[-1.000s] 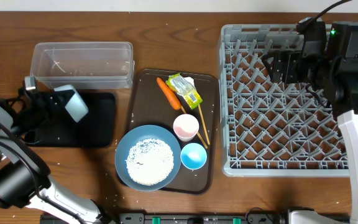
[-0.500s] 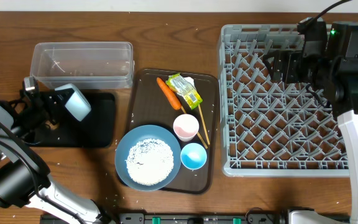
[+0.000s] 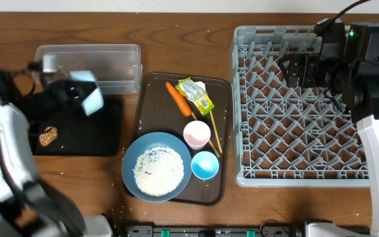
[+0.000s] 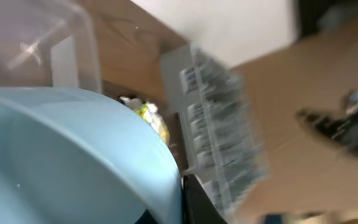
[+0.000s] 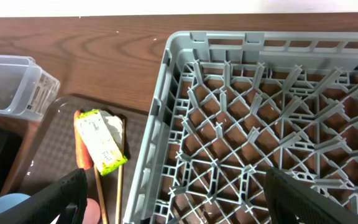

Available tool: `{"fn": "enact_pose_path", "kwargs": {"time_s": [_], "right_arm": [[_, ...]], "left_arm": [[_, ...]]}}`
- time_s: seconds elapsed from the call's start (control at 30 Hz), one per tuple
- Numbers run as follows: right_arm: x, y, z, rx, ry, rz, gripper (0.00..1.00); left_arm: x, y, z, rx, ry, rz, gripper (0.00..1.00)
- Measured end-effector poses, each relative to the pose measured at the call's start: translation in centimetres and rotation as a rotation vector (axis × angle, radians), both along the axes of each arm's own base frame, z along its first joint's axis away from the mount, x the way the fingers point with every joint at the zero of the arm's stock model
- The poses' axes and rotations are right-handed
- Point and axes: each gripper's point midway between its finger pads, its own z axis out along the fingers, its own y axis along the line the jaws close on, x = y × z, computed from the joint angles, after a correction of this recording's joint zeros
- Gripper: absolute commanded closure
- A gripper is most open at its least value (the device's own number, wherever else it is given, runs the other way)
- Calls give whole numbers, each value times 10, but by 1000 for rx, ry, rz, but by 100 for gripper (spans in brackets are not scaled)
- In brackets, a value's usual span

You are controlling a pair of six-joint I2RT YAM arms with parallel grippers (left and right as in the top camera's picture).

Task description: Sort waste into correct bins and load items into the dishwasher rack

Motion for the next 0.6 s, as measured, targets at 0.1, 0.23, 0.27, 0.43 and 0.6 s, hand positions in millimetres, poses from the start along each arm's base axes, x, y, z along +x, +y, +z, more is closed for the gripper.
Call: {"fn": "enact_pose_path", "kwargs": {"time_s": [0.1, 0.23, 0.27, 0.43, 0.6], "right_arm": [[0, 0, 0, 0, 0, 0, 16], [0, 0, 0, 0, 0, 0, 16], [0, 0, 0, 0, 0, 0, 16], [0, 0, 0, 0, 2, 0, 16], [-1, 0, -2, -1, 9, 0, 16]], "left_arm": [[-10, -31, 13, 221, -42, -59, 94], [-17, -73, -1, 466, -38, -164, 94], [-17, -82, -9, 523, -28, -195, 94], [-9, -118, -56, 755, 25, -321, 94], [-2, -141, -103, 897, 78, -416, 94]]}}
